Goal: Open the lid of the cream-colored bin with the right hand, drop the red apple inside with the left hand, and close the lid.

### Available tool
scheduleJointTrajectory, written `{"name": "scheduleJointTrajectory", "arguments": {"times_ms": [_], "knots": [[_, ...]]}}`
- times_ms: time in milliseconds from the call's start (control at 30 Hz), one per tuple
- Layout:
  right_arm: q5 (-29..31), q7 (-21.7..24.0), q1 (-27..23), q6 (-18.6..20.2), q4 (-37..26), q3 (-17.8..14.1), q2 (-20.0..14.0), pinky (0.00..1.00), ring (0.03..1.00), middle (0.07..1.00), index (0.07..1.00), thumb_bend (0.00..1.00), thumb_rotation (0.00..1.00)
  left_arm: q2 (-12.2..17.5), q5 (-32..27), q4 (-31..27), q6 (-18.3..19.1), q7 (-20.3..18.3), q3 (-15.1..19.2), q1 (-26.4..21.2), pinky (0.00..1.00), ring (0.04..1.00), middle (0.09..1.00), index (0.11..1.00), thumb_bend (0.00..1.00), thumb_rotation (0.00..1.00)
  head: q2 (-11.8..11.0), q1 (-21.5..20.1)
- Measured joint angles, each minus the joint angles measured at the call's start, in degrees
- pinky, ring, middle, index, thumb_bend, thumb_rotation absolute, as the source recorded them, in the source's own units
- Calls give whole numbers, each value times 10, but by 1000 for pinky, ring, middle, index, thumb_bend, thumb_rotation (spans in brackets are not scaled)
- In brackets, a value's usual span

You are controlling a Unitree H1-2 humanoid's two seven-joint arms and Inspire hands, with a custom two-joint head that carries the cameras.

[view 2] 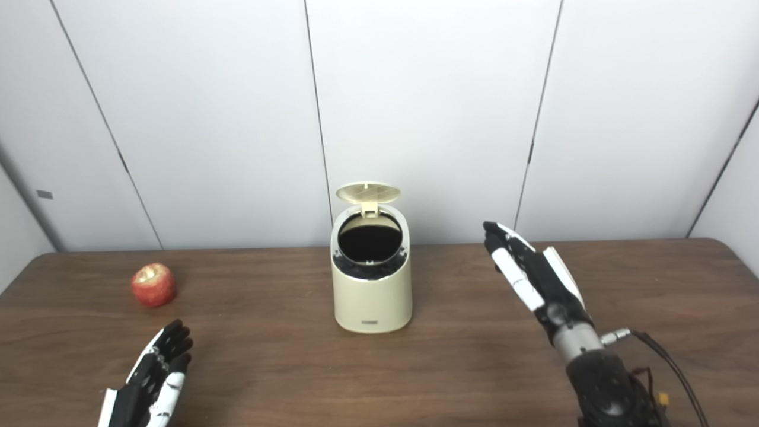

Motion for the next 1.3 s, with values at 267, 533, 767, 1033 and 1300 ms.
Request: {"name": "scheduleJointTrajectory", "arguments": {"times_ms": [267,533,767,1033,1300], "knots": [[72,-16,71,-65,-8,-23,50,838,889,887,884,428,981,0,-14,-4,10,-4,7,4,893,884,890,902,344,627,6,0],[85,-44,108,-100,15,-26,103,884,916,907,886,479,1000,-1,-20,-8,16,-6,7,3,879,885,892,901,381,641,17,28],[107,-55,112,-161,58,-46,101,936,943,928,903,501,991,-4,-7,-9,16,-3,5,4,863,867,875,882,388,615,18,78],[127,-49,123,-209,94,-53,80,971,959,949,914,488,982,-18,13,-11,16,8,1,6,807,842,859,866,424,600,13,166],[147,-39,121,-238,105,-58,62,925,930,925,902,570,976,-51,36,-28,27,22,-17,17,805,860,873,886,495,441,12,215]]}}
